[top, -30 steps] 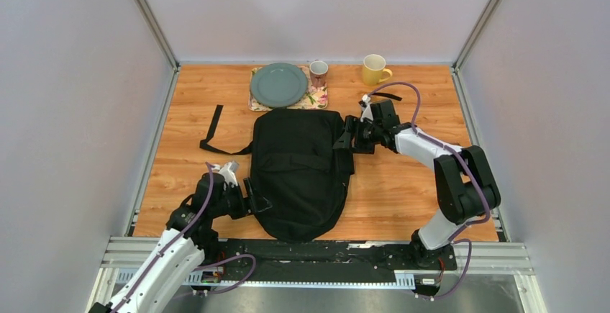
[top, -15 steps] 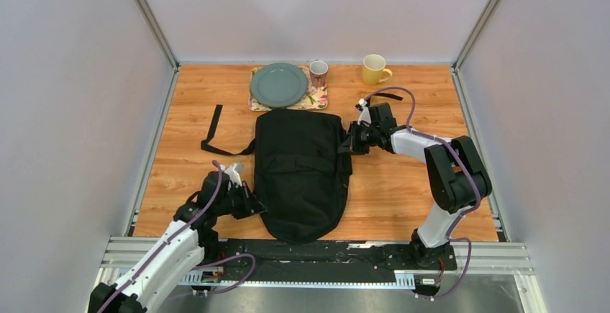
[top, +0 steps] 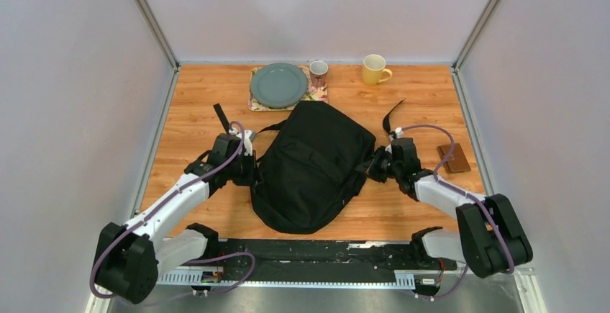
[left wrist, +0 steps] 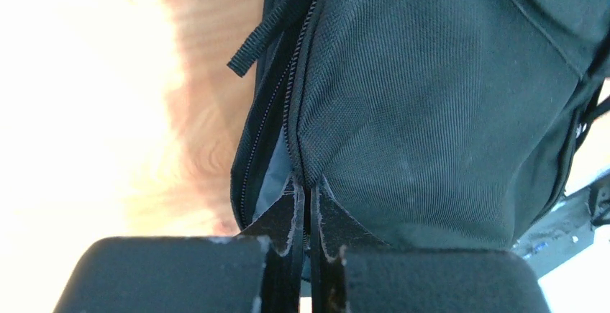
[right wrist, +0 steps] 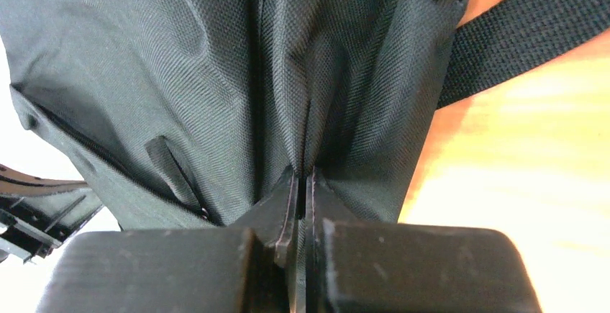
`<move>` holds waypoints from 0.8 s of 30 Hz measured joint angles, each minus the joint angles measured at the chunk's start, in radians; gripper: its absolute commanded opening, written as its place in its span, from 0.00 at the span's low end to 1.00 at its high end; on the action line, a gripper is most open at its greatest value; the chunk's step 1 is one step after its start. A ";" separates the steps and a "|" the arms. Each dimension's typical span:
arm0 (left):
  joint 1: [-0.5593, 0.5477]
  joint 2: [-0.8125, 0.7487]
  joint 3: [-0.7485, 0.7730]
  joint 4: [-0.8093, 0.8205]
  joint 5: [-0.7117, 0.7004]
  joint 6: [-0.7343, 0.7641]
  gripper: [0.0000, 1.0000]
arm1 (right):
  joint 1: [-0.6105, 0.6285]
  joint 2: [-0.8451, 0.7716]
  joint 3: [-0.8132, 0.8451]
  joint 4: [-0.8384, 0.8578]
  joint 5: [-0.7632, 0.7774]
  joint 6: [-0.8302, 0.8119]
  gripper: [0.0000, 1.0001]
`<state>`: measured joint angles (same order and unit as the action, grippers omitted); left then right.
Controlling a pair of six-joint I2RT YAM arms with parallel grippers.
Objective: Pack the student bag
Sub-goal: Adjust the student bag at the center of the board.
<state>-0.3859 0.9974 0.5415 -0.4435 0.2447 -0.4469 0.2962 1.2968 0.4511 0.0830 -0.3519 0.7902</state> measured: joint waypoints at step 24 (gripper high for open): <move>-0.069 -0.267 0.092 0.034 -0.109 0.025 0.78 | 0.168 -0.328 -0.211 0.004 0.291 0.354 0.00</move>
<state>-0.4545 0.7303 0.6334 -0.4099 0.1356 -0.4217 0.4644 0.9688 0.2405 0.0872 -0.0612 1.1439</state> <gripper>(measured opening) 0.777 0.019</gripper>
